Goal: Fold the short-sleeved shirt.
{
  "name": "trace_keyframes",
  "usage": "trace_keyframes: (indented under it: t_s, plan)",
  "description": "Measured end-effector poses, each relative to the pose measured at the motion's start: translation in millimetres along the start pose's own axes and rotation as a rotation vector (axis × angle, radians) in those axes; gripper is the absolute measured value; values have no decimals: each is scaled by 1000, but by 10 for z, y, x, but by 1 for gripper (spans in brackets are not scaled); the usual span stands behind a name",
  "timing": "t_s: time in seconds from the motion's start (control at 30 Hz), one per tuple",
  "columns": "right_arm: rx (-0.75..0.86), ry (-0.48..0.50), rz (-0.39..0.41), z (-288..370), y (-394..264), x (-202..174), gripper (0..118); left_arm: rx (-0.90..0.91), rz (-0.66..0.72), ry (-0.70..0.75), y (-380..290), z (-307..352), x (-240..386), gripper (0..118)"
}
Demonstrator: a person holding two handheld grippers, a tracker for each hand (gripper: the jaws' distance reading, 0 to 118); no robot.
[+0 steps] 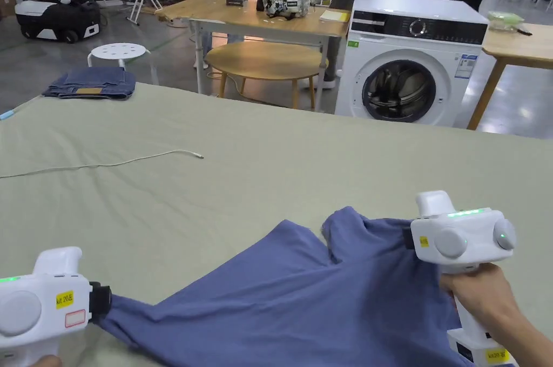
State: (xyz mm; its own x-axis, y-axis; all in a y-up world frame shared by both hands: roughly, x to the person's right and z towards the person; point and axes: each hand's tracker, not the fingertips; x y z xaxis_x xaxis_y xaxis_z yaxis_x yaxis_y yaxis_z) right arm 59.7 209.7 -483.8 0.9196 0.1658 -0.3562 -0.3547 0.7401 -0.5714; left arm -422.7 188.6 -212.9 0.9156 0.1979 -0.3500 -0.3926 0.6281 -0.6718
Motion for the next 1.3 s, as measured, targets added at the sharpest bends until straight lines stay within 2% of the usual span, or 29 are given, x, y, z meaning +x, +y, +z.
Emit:
trace_keyframes:
  t_s: [0.2, 0.3, 0.5, 0.6, 0.7, 0.8, 1.0, 1.3]
  plan:
    - [148, -100, -7, 790, 226, 163, 2, 117, -44, -40, 420, 332, 167, 0]
    - [225, -145, -49, 1182, 389, 344, 2, 187, -102, -52, 708, 532, 374, 0]
    - [345, -257, -54, 1890, 722, 723, 2, 288, -150, -87, 1437, 859, 737, 0]
    - [430, -287, -103, 2176, 878, 927, 2, 340, -168, -95, 1820, 1030, 946, 0]
    - [491, -325, -117, 2415, 1053, 1068, 2, 392, -186, -105, 2140, 1246, 1218, 0]
    - [515, -346, -130, 2581, 1258, 1162, 2, 435, -213, -112, 2460, 1388, 1447, 0]
    - [575, -378, -229, 2698, 1656, 1356, 2, 497, -250, -92, 2951, 1521, 1799, 0]
    - [597, -429, -218, 2561, 2247, 1513, 2, 588, -229, -88, 3522, 1546, 2021, 0]
